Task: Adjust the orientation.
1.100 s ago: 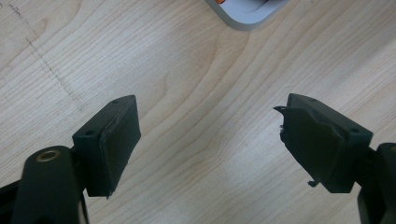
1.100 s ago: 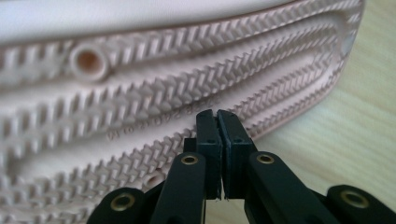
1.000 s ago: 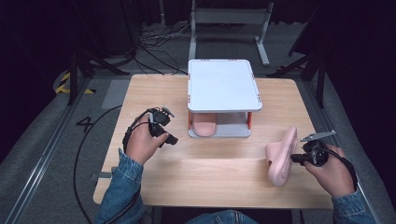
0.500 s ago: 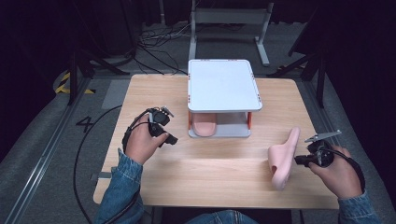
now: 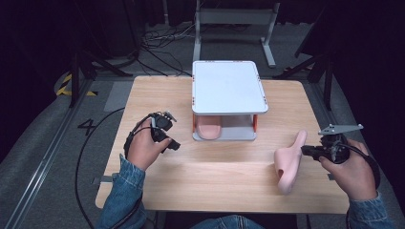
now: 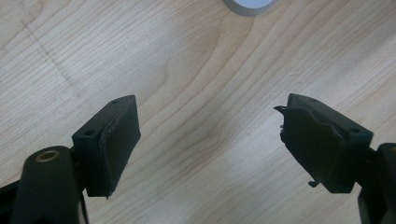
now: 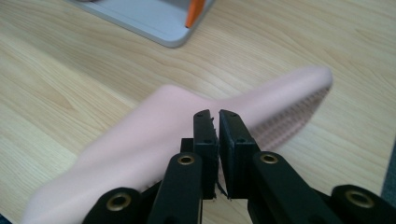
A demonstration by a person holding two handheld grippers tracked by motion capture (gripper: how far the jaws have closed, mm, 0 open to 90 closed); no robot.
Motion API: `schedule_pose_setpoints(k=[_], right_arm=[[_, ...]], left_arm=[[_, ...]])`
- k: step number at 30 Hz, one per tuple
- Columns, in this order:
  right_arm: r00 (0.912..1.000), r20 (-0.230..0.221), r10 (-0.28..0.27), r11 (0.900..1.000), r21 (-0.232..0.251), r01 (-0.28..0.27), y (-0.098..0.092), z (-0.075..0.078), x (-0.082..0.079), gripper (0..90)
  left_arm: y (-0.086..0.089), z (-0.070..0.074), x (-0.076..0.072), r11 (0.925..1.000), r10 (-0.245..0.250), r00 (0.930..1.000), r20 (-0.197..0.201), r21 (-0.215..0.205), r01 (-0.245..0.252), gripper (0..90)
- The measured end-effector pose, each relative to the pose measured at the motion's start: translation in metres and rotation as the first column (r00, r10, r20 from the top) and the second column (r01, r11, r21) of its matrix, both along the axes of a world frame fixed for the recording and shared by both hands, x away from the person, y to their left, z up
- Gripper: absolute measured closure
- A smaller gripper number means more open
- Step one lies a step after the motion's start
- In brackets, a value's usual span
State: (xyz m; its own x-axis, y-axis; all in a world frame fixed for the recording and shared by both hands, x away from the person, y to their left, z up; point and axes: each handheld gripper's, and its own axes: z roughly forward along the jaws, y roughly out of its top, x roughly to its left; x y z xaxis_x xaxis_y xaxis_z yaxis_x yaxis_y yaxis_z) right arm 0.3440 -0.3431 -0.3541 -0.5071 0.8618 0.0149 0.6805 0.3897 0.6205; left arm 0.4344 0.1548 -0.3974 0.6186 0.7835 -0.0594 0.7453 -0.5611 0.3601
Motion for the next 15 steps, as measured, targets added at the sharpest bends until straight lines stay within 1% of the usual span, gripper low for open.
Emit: schedule_pose_setpoints(k=[2, 4, 6, 7, 8, 10, 12, 13, 15], right_arm=[[0.9994, 0.0, 0.035, 0.999, -0.003, -0.035, 0.012, 0.0, 0.004, 85.8], [0.9988, -0.005, 0.05, 0.999, -0.007, -0.05, 0.016, -0.002, 0.006, 85.7], [0.9979, -0.022, 0.062, 0.998, -0.017, -0.062, 0.021, -0.007, 0.01, 85.8], [0.9979, -0.022, 0.062, 0.998, -0.017, -0.062, 0.021, -0.007, 0.01, 85.8], [0.997, -0.04, 0.067, 0.997, -0.033, -0.068, 0.023, -0.011, 0.013, 85.9], [0.9965, -0.049, 0.067, 0.997, -0.042, -0.069, 0.023, -0.013, 0.014, 86.0], [0.9969, -0.045, 0.064, 0.997, -0.041, -0.066, 0.022, -0.014, 0.014, 86.0], [0.9969, -0.05, 0.06, 0.998, -0.031, -0.061, 0.021, -0.014, 0.014, 85.9], [0.9975, -0.047, 0.053, 0.998, -0.035, -0.055, 0.017, -0.013, 0.012, 85.9]], left_arm=[[0.004, -0.001, -0.002, 0.9999, 0.01, 0.9999, -0.004, 0.003, -0.01, 19.8], [0.006, -0.001, -0.003, 0.9999, 0.015, 0.9999, -0.005, 0.002, -0.015, 19.7], [0.008, -0.002, -0.005, 0.9999, 0.015, 0.9998, -0.012, 0.005, -0.015, 19.7], [0.008, -0.002, -0.005, 0.9999, 0.015, 0.9998, -0.012, 0.005, -0.015, 19.7], [0.009, -0.001, -0.006, 0.9997, 0.023, 0.9997, -0.01, 0.002, -0.023, 19.8], [0.01, 0.0, -0.006, 0.9997, 0.024, 0.9997, -0.005, 0.003, -0.024, 19.7], [0.009, -0.001, -0.006, 0.9997, 0.026, 0.9996, -0.006, -0.002, -0.026, 19.7], [0.008, -0.001, -0.005, 0.9998, 0.02, 0.9998, -0.006, 0.002, -0.02, 19.7], [0.007, -0.001, -0.004, 0.9998, 0.017, 0.9998, -0.01, 0.0, -0.017, 19.8]])
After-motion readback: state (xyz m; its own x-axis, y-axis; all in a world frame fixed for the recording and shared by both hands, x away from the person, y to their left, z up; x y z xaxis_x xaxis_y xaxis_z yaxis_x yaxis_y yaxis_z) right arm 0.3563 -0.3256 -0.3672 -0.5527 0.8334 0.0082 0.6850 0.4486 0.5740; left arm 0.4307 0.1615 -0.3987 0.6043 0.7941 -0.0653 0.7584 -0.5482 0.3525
